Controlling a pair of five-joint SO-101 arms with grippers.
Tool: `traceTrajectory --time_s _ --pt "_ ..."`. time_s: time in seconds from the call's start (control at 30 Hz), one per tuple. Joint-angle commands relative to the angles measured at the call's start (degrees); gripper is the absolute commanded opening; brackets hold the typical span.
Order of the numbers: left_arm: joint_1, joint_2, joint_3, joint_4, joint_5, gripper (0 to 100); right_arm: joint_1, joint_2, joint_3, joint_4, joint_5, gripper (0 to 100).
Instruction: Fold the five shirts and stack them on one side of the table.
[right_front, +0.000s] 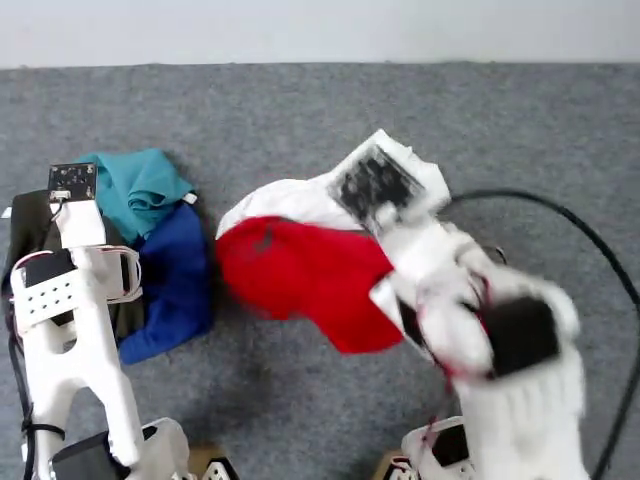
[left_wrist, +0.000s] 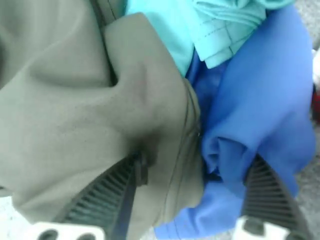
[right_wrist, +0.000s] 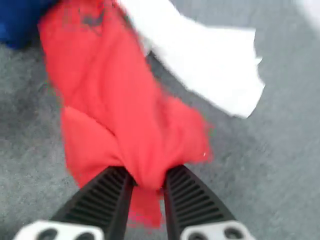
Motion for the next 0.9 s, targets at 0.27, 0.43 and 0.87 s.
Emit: traceTrajectory --time_s 0.27,0.43,0.87 --pt "-0.09 -0.97 -0.13 -0.26 -0.62 31 8.40 -17.45 -3.69 -1.89 1.05 0.9" --pt "-0.09 -0.97 -0.13 -0.26 -0.62 31 11.91 -16.84 -1.93 -1.27 1.05 0.9" --pt "-0.09 -1.14 1.71 -0.26 -0.53 31 30.64 -12.44 42.46 -21.85 9.14 0.9"
